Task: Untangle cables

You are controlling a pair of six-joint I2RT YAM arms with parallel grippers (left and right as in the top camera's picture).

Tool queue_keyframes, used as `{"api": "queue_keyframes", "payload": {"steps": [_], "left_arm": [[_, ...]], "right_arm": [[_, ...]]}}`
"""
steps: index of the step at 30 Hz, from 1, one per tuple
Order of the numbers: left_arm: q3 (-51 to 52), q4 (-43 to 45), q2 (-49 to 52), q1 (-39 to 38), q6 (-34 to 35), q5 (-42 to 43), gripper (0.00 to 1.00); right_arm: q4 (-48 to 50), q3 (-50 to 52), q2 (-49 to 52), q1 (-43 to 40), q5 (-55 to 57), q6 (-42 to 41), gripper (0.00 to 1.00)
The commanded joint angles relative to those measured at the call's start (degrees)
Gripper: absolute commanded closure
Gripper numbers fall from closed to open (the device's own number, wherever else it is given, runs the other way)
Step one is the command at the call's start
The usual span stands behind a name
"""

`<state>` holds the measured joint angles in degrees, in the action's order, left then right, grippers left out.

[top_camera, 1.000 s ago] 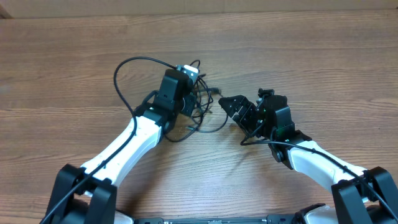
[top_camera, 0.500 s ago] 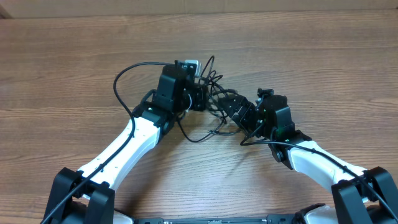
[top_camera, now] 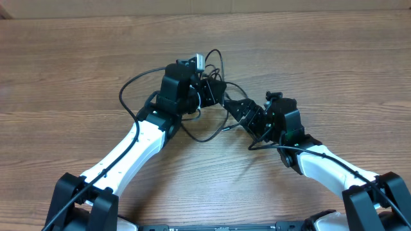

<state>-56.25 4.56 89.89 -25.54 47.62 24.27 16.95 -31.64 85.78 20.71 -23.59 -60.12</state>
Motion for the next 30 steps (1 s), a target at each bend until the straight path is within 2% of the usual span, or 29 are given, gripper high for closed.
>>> {"api": "queue_keyframes", "payload": {"steps": [1,4,6,10,12,15,17,19,20,21,22,28,30], "left_arm": [[-1.33,0.90,-0.96,-0.52,7.48,6.82,0.84],[-1.33,-0.24,-0.96,-0.26,5.60,11.72,0.75],[-1.31,-1.81,-0.96,0.11,1.27,14.47,0.67],[-1.31,-7.10,-0.96,1.07,-5.16,15.78,0.65],[-1.31,-10.93,-0.96,1.92,-8.17,15.58,0.68],[-1.29,-16.24,-0.96,3.23,-13.35,13.81,0.84],[-1.29,-21.79,-0.96,4.61,-15.54,9.03,0.88],[-1.29,-26.47,-0.96,5.64,-15.74,2.78,0.81],[-1.29,-28.50,-0.96,6.08,-15.74,-0.66,0.71],[-1.29,-30.27,-0.96,6.47,-15.72,-4.02,0.57],[-1.29,-31.89,-0.96,6.86,-15.72,-7.82,0.53],[-1.29,-33.64,-0.96,7.15,-15.72,-20.50,0.39],[-1.29,-33.31,-0.96,7.15,-15.72,-23.37,0.37]], "right_arm": [[0.22,-0.59,-0.24,0.17,-0.02,0.68,0.00],[0.22,-0.59,-0.24,0.17,-0.02,1.73,0.00],[0.07,-0.59,-0.24,0.17,-0.02,1.70,0.00],[0.04,-0.59,-0.24,0.17,0.00,1.73,0.00],[0.04,-0.59,-0.24,0.17,-0.02,1.70,0.00],[0.02,-0.59,-0.24,0.17,-0.02,1.73,0.00],[0.02,-0.59,-0.24,0.17,-0.02,1.73,0.00],[0.04,-0.59,-0.24,0.17,0.00,1.73,0.00],[0.04,-0.59,-0.24,0.17,0.00,1.73,0.00],[0.07,-0.59,-0.24,0.17,0.00,1.73,0.00],[0.07,-0.59,-0.24,0.17,0.02,1.73,0.00],[0.04,-0.59,-0.24,0.17,0.44,1.73,0.00],[0.07,-0.59,-0.24,0.17,0.44,1.73,0.00]]}}
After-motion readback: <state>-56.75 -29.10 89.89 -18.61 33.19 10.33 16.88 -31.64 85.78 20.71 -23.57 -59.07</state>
